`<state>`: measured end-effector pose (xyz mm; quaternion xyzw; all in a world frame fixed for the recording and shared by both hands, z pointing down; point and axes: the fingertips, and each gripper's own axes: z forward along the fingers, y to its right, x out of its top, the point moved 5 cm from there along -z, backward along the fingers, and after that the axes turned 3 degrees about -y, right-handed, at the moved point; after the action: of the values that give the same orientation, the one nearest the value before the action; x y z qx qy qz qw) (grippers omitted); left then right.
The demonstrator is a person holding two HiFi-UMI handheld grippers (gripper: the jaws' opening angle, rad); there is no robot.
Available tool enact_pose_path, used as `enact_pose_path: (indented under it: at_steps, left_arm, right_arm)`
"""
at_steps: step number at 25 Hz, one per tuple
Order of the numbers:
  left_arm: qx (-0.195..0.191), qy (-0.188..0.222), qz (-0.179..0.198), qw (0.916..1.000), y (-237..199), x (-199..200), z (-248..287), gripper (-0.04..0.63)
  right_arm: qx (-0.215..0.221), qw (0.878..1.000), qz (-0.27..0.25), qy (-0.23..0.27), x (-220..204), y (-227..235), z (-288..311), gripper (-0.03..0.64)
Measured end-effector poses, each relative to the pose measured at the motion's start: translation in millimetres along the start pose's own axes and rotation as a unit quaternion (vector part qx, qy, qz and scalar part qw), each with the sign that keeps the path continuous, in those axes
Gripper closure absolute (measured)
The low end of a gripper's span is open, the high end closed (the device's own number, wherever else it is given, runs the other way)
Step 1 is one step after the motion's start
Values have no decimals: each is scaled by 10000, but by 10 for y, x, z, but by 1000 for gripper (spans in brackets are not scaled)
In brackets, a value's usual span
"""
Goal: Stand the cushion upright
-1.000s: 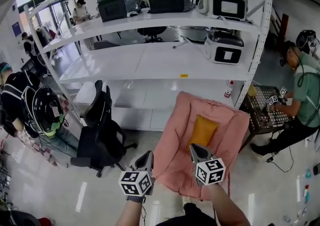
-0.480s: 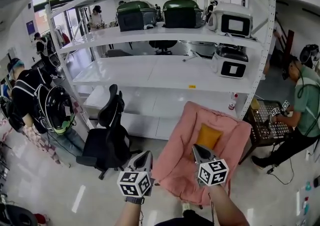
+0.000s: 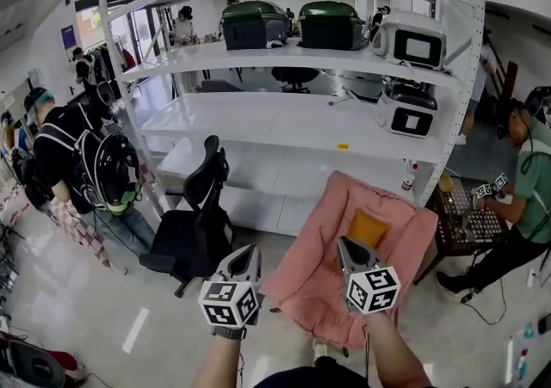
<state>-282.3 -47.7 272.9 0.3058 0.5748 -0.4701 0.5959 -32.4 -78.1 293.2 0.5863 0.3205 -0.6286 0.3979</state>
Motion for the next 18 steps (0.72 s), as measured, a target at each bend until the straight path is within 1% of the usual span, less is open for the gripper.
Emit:
enact_pose_path:
  at_steps: [4, 13, 18]
  left_arm:
    - [107, 102, 53, 9999, -50, 107, -114, 594]
    - [94, 81, 125, 9998, -29, 116, -207, 594]
    - [112, 96, 112, 9998, -45, 115, -211, 594]
  right_arm:
    - [20, 9998, -184, 82, 85, -91, -22, 612]
    - [85, 9995, -247, 177, 166, -158, -73, 612]
    - [104, 9995, -260, 138, 152, -161, -54, 612]
